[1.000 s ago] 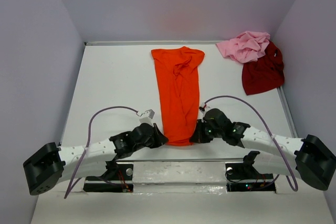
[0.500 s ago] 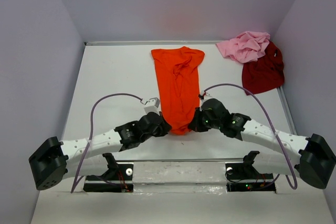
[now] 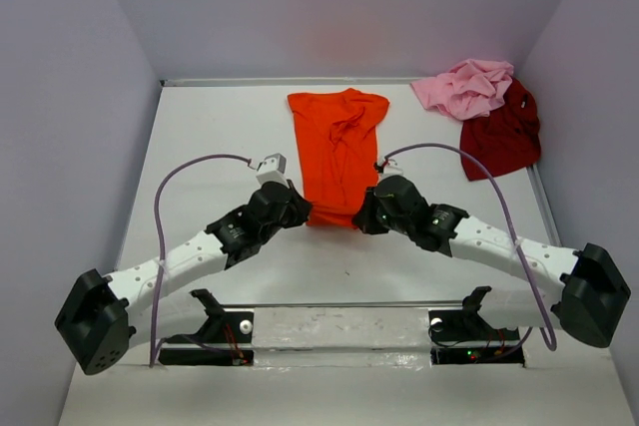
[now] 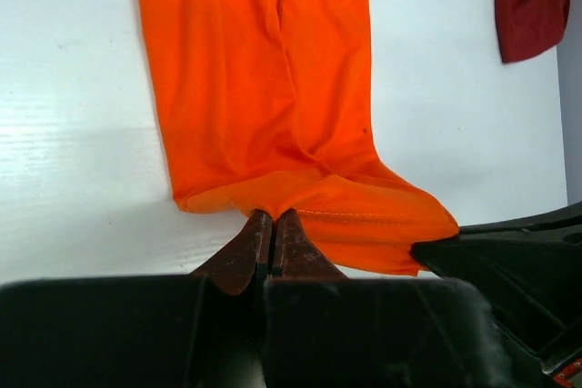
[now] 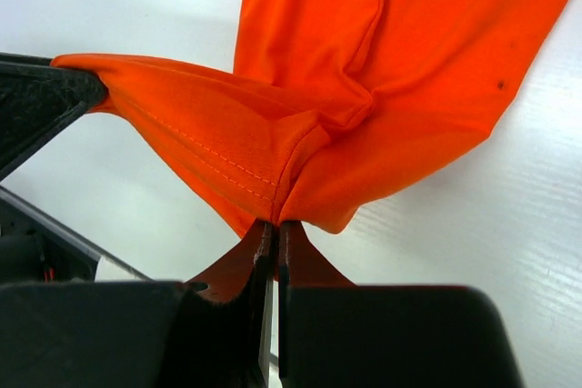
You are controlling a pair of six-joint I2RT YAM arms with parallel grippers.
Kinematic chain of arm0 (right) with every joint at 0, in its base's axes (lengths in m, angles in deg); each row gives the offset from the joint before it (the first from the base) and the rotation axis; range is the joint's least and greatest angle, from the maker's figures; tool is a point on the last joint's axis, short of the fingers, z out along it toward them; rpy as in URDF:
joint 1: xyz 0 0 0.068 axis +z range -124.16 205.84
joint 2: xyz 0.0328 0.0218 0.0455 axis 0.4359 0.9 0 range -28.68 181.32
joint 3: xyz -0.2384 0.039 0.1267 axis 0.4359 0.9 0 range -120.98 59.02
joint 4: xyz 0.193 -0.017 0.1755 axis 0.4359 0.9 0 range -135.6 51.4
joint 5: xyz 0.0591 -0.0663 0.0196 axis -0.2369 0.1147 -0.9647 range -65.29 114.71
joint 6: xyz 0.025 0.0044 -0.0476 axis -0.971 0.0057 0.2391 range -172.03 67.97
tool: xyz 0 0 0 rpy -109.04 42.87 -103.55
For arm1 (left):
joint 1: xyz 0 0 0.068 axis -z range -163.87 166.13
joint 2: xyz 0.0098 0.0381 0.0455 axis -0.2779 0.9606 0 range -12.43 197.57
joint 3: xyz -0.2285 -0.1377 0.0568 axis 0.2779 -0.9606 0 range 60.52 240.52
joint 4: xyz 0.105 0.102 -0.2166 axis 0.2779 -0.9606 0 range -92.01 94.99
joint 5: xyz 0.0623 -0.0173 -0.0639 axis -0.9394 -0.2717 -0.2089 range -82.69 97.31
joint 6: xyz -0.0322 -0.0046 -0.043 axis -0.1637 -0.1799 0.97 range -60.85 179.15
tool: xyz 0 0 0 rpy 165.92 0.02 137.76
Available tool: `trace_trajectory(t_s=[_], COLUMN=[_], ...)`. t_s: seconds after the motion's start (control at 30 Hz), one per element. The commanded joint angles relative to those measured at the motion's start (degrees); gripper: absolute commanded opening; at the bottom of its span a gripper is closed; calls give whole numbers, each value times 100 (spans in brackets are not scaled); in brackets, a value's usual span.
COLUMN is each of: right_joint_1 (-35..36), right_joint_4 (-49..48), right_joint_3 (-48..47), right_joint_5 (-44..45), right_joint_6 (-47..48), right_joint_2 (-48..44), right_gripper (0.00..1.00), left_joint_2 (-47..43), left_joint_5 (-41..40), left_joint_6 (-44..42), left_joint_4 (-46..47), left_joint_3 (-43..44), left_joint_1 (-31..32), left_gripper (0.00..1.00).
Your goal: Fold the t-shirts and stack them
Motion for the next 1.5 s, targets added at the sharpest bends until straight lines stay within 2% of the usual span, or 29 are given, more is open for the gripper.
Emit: trace_trajectory(t_s=[0.0, 0.27, 0.4, 0.67, 0.87, 1.2, 1.43, 1.47], right_joint_1=[5, 5, 5, -126, -565, -917, -1023, -1093], right_joint_4=[64, -191, -217, -454, -638, -718, -806, -806], right_joint_3=[-325, -878, -1124, -1537, -1906, -2644, -3092, -3154], right_joint_5=[686, 1529, 2161, 2857, 3015, 3147, 3077, 3086], right_joint_6=[255, 606, 668, 958, 1449, 1652, 1635, 1635], right_joint_2=[278, 1095, 1350, 1825, 2124, 2835, 3784, 3907], right_gripper=[0, 0, 0, 0, 0, 0, 0, 3], left_joint_2=[188, 944, 1155, 1603, 1990, 2781, 3370, 3492], left_joint_5=[-272, -96, -140, -131, -421, -360, -351, -377], left_joint_6=[-596, -825, -1018, -1212, -1379, -1484, -1555, -1572], left_joint_4=[79, 562, 641, 835, 905, 1116, 1186, 1178], left_joint_3=[414, 774, 950, 1197, 1530, 2057, 2357, 2400], left_joint_1=[-360, -554, -624, -852, -975, -1186, -1327, -1345], left_gripper=[0, 0, 0, 0, 0, 0, 0, 0])
